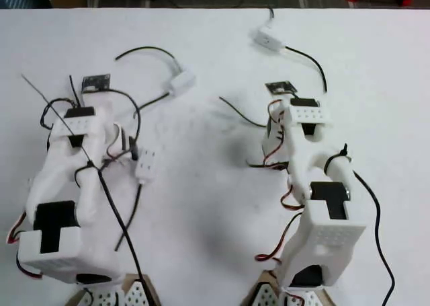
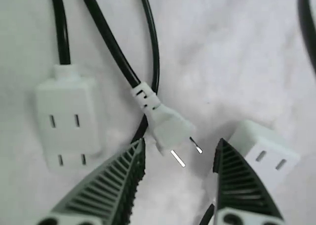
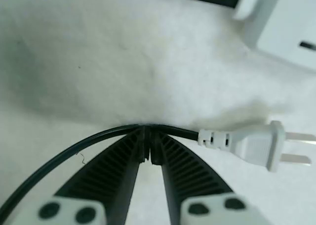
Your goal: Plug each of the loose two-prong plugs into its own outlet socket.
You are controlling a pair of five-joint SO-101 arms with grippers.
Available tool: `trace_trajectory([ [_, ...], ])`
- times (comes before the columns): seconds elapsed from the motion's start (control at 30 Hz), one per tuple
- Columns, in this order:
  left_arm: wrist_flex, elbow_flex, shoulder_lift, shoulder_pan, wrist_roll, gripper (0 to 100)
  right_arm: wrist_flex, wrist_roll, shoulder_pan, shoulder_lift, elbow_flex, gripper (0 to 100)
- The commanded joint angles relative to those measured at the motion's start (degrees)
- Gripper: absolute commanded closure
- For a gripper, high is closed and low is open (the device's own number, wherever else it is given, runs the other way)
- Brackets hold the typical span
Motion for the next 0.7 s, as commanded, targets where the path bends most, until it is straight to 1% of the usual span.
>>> trace_trajectory([
  [0.0, -0.8, -0.3, -0.8, 0.3, 0.4, 77, -1.3, 0.4, -1.7, 0.8, 0.0, 97.7],
  [0.13, -3.1, -0.4, -0.7, -2.9, 1.3, 77, -1.3, 0.4, -1.7, 0.8, 0.0, 97.7],
  [0.2, -5.3, -0.3, -0.7, -4.7, 4.4, 76, -1.3, 0.4, -1.7, 0.8, 0.0, 97.7],
  [0.27, -5.5, -0.3, -0.7, -4.8, 6.2, 76, -1.3, 0.4, -1.7, 0.8, 0.0, 97.7],
  [0.4, -4.1, -0.3, -0.7, -1.7, 6.7, 76, -1.3, 0.4, -1.7, 0.8, 0.0, 97.7],
  [0.53, -2.2, -0.2, -0.7, 3.1, 7.4, 77, -1.3, 0.4, -1.7, 0.8, 0.0, 97.7],
  [0.67, -2.6, -0.2, -0.7, 5.5, 13.7, 77, -1.3, 0.4, -1.7, 0.8, 0.0, 97.7],
])
